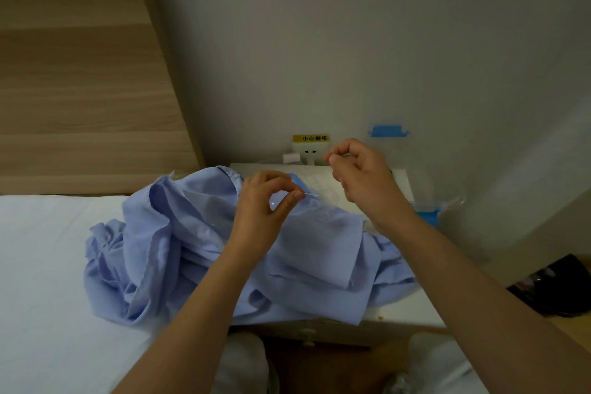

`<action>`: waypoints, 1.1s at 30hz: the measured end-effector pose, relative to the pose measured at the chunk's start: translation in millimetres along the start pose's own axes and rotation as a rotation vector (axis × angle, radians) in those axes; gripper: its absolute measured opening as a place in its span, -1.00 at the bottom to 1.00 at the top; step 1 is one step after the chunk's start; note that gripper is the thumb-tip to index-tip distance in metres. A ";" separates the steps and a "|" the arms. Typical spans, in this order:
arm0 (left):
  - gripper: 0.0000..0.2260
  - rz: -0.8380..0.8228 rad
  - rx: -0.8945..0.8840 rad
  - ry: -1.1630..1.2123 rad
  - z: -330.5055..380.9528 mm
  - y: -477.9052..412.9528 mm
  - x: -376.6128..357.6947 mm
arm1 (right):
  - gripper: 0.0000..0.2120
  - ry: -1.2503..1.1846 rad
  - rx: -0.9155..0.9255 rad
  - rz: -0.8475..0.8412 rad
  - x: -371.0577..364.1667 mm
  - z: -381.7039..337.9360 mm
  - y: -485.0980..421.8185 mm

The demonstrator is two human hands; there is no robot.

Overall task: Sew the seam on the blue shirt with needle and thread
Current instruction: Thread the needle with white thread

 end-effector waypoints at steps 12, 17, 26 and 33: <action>-0.88 0.051 -0.002 -0.066 1.0 0.4 3.7 | -0.82 0.317 -0.089 -0.201 -12.9 0.8 9.5; -0.91 0.077 0.057 -0.009 -7.9 -0.3 5.2 | -0.82 -0.039 0.107 0.160 25.2 -21.6 5.0; -0.94 0.075 0.078 -0.005 -4.2 1.1 6.4 | -0.90 0.309 -0.012 -0.015 6.3 14.0 -0.9; -0.93 0.065 0.015 -0.097 -1.2 0.5 3.7 | -0.83 0.334 0.057 -0.177 -26.2 10.8 4.3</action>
Point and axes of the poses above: each hand's wrist, its own y-axis away from the middle knuckle, its own x-axis out of the back of the hand, z = x × y, the point moved 8 cm from there along -y, towards the middle knuckle, and after that the axes turned 2 degrees about -z, right-handed, at the moved point
